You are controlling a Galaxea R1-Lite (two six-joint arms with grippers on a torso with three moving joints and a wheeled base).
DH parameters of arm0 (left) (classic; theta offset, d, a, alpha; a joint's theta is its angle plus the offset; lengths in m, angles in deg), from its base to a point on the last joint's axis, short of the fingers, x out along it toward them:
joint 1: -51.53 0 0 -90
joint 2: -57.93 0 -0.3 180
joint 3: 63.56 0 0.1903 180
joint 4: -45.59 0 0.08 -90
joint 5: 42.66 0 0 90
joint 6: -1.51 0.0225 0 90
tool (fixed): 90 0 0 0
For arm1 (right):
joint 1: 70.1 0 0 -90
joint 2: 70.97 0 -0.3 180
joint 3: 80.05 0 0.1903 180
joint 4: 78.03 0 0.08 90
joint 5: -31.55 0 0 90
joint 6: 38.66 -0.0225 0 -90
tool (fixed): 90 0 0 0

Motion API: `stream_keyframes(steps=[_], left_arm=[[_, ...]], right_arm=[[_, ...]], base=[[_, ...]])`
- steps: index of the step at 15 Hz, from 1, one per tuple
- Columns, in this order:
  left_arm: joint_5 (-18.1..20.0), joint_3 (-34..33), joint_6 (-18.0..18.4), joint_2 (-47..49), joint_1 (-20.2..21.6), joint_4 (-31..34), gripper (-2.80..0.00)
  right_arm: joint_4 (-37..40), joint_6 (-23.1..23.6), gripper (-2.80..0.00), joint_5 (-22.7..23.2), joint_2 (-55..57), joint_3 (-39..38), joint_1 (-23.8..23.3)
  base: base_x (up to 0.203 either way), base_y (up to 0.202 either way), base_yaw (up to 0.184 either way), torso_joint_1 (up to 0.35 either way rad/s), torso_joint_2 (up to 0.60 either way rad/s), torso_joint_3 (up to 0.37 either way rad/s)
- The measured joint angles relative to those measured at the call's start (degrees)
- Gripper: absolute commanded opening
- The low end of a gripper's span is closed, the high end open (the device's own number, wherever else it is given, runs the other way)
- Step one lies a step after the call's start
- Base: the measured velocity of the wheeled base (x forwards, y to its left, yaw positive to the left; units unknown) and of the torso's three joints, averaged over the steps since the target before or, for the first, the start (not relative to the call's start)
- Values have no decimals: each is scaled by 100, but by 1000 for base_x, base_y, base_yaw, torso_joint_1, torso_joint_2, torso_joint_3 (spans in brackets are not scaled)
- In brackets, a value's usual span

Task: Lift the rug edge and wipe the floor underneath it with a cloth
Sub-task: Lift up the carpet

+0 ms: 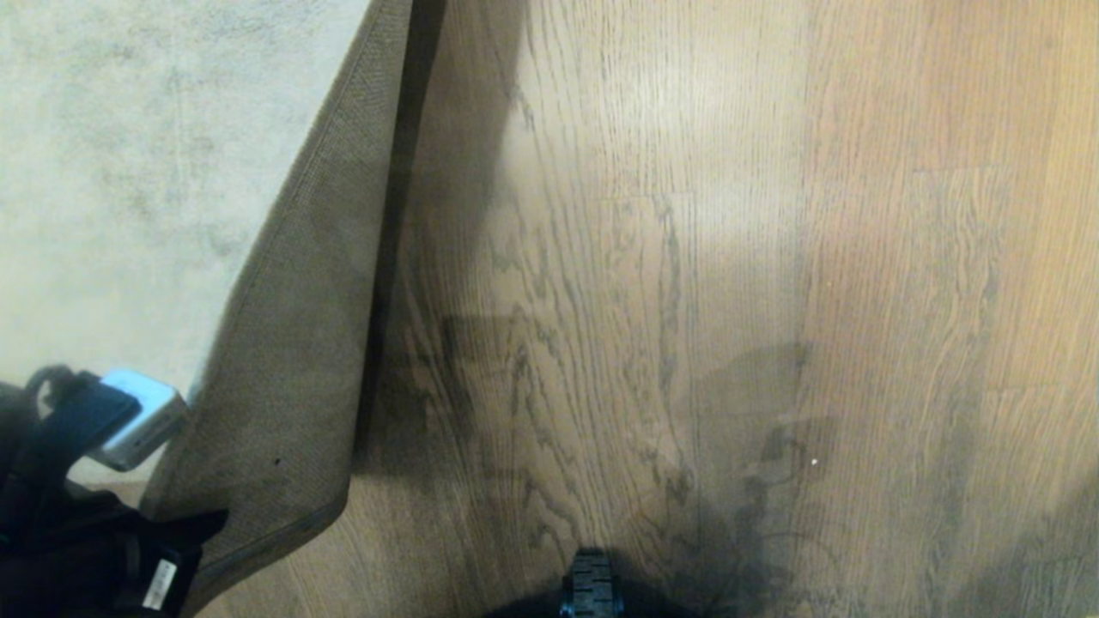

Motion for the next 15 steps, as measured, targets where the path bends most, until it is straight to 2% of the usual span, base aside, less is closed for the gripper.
stream_keyframes(steps=[2, 5, 9, 15], left_arm=[[-12, -116, -1, 33, 9, -51, -280], [-14, -255, -24, 70, 246, -159, -280], [-25, -554, 1, 118, 472, -777, -280], [-53, -846, 545, 399, 478, -1854, -280]], right_arm=[[0, 0, -280, 0, 0, 0, 0], [0, 0, -280, 0, 0, 0, 0], [-1, -2, -280, 0, 0, 0, 0], [0, 0, -280, -1, 0, 0, 0]], base=[[0, 0, 0, 0, 0, 0], [0, 0, 0, 0, 0, 0], [0, 0, 0, 0, 0, 0], [0, 0, 0, 0, 0, 0]])
